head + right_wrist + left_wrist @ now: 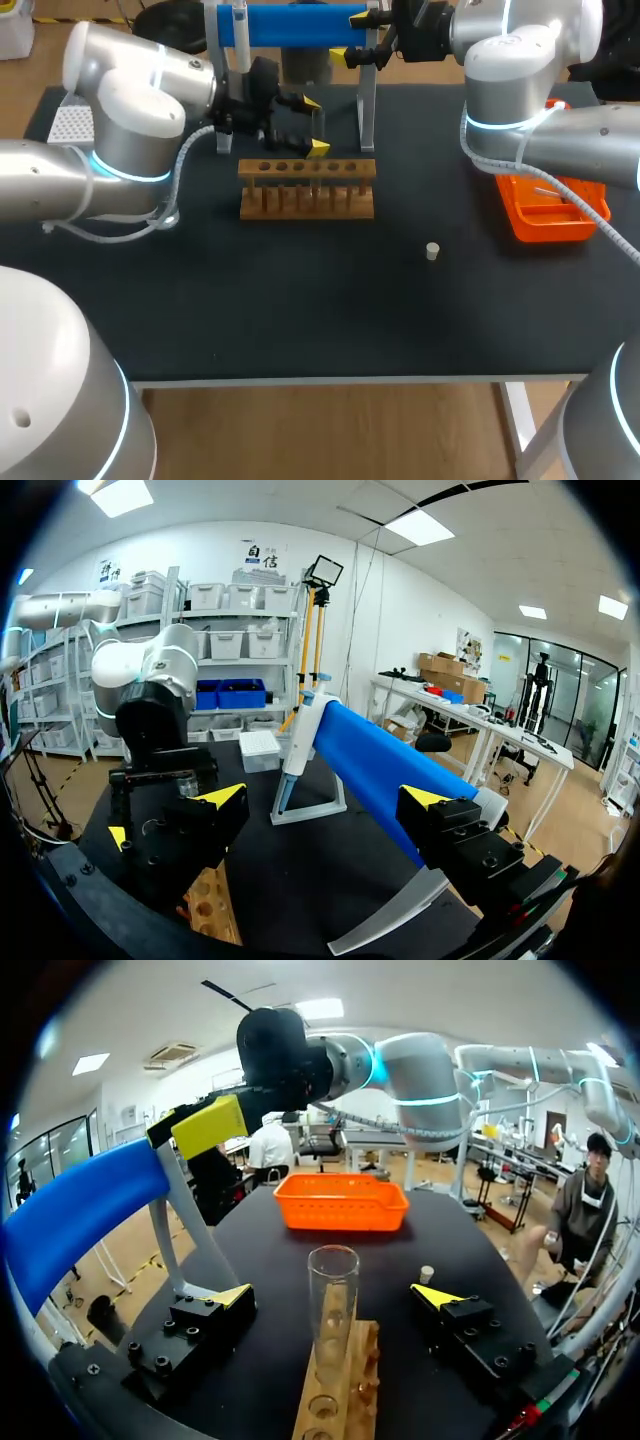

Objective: Invert the test tube, pick up the pipette, mount the tip to pipette, aspirate from beaker and dispense into the tube, eject the tip, return the pipette, and cap with the stopper.

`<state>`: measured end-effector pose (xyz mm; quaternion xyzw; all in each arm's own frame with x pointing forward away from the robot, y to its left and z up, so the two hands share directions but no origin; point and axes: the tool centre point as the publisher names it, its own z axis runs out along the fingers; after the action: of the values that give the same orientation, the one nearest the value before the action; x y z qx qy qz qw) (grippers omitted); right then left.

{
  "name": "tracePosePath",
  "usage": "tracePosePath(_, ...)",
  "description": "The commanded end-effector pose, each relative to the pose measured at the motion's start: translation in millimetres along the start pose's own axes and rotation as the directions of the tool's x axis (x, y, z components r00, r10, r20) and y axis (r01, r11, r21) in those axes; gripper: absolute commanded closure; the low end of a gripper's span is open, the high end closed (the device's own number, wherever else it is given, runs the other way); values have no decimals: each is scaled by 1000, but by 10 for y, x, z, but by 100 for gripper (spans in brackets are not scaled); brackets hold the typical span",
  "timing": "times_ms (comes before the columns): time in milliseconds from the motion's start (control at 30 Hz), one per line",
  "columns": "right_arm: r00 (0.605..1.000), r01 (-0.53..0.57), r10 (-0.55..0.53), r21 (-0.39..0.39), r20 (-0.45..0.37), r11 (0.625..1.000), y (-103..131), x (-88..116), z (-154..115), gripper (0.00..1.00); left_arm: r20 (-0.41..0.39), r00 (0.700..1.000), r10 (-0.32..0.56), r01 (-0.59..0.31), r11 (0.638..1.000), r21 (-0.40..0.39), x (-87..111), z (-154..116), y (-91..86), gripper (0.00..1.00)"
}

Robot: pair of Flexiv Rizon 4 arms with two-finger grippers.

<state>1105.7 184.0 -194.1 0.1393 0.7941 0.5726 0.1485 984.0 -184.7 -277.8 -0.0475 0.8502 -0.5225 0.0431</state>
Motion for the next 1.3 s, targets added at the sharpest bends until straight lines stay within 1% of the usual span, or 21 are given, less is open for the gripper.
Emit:
tracePosePath(33,1000,0,0,-1,0,1000,-3,-2,-2,0,7,1000,-12,12,999,-35,-31,115,-4,0)
tracePosePath(100,1000,0,0,-1,0,1000,-3,-2,-2,0,22,1000,-11,12,998,-54,-31,136,3,0)
tracePosePath(700,1000,0,0,-1,0,1000,-3,-2,-2,0,63,997,-34,40,994,-97,-42,223,126,0)
tracePosePath(900,1000,0,0,-1,0,1000,-3,-2,-2,0,64,997,-31,37,994,-102,-47,249,145,0)
tracePosePath(1300,1000,0,0,-1,0,1000,-3,-2,-2,0,38,999,-22,26,993,-111,-64,303,194,0)
